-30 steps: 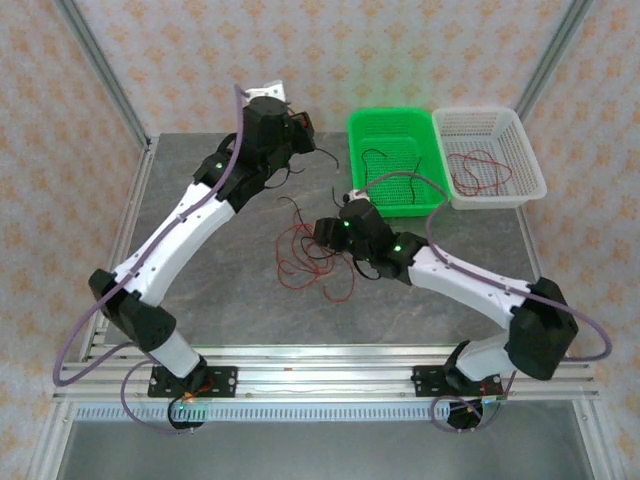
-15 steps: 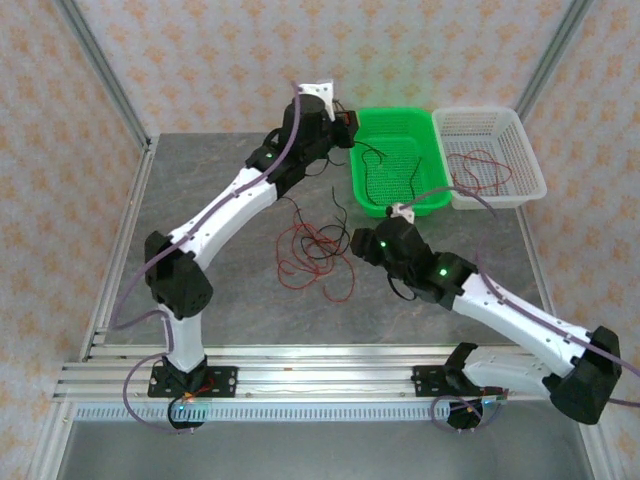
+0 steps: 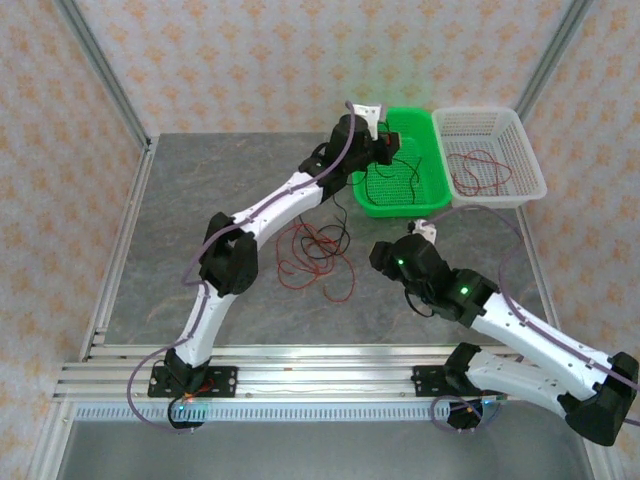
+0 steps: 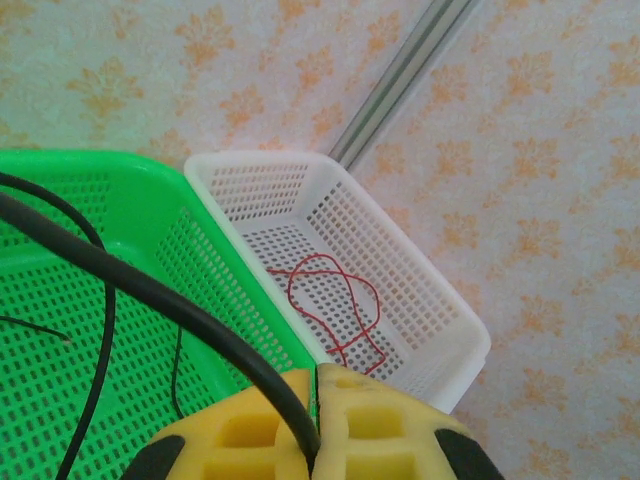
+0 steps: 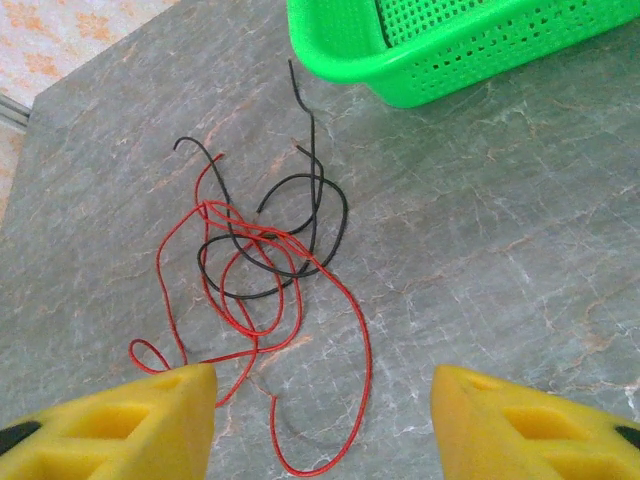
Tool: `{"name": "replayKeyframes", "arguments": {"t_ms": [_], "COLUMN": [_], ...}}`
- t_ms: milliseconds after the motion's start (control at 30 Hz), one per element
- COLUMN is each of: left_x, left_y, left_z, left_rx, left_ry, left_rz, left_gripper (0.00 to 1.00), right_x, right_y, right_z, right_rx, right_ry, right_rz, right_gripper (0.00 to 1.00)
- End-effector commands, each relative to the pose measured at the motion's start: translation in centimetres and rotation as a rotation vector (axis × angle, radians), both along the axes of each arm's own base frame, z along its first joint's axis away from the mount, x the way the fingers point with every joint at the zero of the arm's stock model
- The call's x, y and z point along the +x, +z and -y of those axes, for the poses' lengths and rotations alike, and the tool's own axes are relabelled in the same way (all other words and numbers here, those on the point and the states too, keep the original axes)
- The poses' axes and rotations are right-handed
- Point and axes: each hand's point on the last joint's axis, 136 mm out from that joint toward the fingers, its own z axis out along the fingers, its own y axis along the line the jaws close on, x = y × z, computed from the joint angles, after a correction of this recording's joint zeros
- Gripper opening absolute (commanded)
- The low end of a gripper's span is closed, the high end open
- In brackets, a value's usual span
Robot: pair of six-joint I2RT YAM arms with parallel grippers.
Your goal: Untangle the cables
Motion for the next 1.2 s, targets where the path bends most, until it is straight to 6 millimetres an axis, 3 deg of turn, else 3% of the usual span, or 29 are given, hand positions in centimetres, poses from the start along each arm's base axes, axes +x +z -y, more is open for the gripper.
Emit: {"name": "replayKeyframes", "arguments": {"t_ms": [0, 200, 500, 567, 700, 800, 1000, 1167], "left_x": [1.3, 2.8, 3.7, 3.5, 2.5, 1.8, 0.1, -2.0], "left_y": [0.4, -4.6, -9.2, -9.5, -9.3, -8.6, -7.6, -6.0], "left_z": [0.3, 0.9, 0.9, 0.6, 0.1, -0.5, -1.1, 0.0], "left_rx": [-0.022, 0.043, 0.306, 0.362, 0.449, 0.493, 0.534, 0.522], "left_ry": [0.022, 0.085, 0.206, 0.22, 0.236, 0.243, 0.213, 0.133], "left_rz": [0.055, 0.038, 0.052, 0.053, 0.045, 0.036, -0.004, -0.014], "left_gripper": [0.0, 0.0, 0.0, 0.06, 0.34, 0.46, 0.64, 0.76], "right_x": [-0.5, -1.2, -1.4, -1.3, -1.2, -1.0, -0.9, -0.9], "right_y": [-0.8, -1.1, -1.2, -1.1, -0.8, -0.7, -0.5, -0.7], "right_z": [1.5, 2.2, 2.5, 2.5, 2.4, 2.3, 2.2, 2.0], "right_rx": [-0.029, -0.022, -0.024, -0.027, -0.033, -0.039, -0.037, -0.028], "right_ry": [-0.045, -0.055, -0.058, -0.059, -0.059, -0.057, -0.058, -0.056], "right_rz": [-0.014, -0.018, -0.021, -0.017, -0.011, -0.011, -0.012, -0.022], "right_gripper": [0.58, 0.58, 0.58, 0.59, 0.59, 0.59, 0.59, 0.59]}}
